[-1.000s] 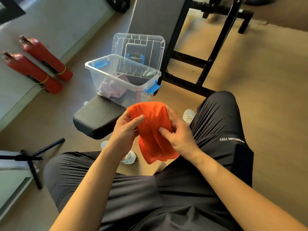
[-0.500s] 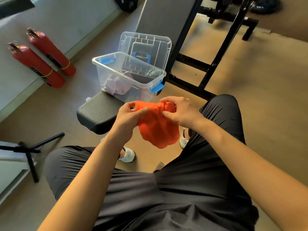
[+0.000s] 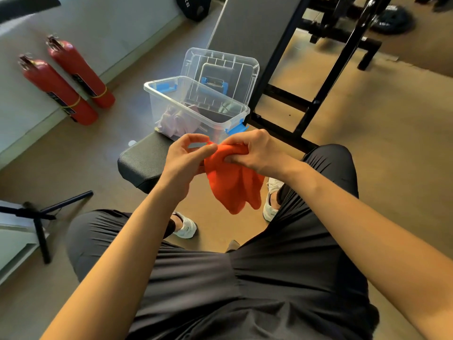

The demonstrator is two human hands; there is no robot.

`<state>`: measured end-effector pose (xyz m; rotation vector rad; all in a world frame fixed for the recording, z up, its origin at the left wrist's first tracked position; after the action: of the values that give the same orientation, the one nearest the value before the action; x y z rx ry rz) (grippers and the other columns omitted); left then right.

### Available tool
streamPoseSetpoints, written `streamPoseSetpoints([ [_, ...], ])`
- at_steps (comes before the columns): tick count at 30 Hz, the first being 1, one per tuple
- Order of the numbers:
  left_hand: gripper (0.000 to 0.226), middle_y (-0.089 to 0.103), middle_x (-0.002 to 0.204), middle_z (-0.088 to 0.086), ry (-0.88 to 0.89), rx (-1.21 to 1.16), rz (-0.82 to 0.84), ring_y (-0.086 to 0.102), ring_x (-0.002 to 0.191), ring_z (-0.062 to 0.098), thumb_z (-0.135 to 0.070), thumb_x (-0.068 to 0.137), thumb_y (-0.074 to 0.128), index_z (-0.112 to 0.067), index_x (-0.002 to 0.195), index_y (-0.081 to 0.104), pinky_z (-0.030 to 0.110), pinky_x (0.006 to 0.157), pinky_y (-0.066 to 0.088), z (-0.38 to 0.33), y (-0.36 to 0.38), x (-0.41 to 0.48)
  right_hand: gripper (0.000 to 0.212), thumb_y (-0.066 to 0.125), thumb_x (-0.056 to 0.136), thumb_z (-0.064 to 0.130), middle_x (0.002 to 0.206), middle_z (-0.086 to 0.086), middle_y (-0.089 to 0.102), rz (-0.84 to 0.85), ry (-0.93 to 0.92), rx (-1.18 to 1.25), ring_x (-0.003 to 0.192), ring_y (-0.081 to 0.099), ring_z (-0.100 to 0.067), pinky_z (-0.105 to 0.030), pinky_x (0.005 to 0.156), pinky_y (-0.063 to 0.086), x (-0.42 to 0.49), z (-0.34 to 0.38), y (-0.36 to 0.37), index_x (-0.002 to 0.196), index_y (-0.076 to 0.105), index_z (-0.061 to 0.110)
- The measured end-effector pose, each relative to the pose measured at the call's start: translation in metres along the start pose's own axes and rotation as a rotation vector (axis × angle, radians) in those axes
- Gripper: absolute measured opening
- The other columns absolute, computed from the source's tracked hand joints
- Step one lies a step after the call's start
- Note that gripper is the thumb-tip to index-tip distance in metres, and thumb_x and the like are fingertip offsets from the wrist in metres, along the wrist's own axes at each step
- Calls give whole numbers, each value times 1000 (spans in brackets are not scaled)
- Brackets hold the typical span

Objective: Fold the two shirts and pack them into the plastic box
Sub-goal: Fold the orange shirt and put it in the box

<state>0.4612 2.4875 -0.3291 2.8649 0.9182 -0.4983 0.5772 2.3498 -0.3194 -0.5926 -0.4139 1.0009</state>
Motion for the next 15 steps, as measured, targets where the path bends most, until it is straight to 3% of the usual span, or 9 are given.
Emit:
streamPoseSetpoints([
  [4, 39, 75, 103, 10, 120, 86, -20, 73, 92, 23, -23, 80, 82, -11, 113, 65, 51, 94, 59, 21, -14, -3, 14, 78, 85, 25, 84, 11, 69, -9, 30, 52, 78, 62, -3, -19, 74, 47, 1, -7, -7, 99, 77, 24],
  [7, 67, 67, 132, 0, 235, 260, 145, 62, 124, 16, -41, 74, 85, -26, 133, 57, 44, 106, 51, 38, -6, -2, 11, 78, 86, 26, 84, 6, 69, 10, 23, 101, 80, 61, -4, -21, 75, 47, -3, -5, -23, 95, 76, 21],
  [9, 82, 58, 142, -6, 280, 316, 257, 53, 134, 11, -41, 72, 87, -32, 143, 48, 35, 109, 43, 46, 9, 1, 14, 78, 87, 20, 86, -6, 71, 24, 7, 158, 80, 61, -6, -23, 74, 49, -5, -3, -35, 97, 76, 11],
  [12, 79, 64, 129, -1, 276, 308, 339, 61, 118, 7, -28, 69, 92, -23, 138, 54, 21, 93, 51, 56, 31, 8, 17, 76, 89, 17, 91, -15, 73, -18, -17, 242, 81, 61, -8, -29, 76, 51, -10, -1, -54, 99, 74, 4],
  [15, 53, 71, 100, 4, 278, 393, 277, 68, 90, 12, -32, 66, 93, -20, 109, 66, 28, 74, 57, 70, 43, 16, 13, 74, 90, 13, 90, -4, 71, -114, -16, 262, 83, 61, -3, -20, 78, 50, -17, -6, -71, 101, 73, 6],
])
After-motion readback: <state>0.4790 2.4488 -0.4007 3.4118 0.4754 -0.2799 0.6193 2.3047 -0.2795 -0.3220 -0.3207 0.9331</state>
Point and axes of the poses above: each hand's wrist, its own x-axis towards the middle knuckle, its own y-axis out of the palm, z = x × y, the point moved 4 cm from there along x, towards the middle knuckle
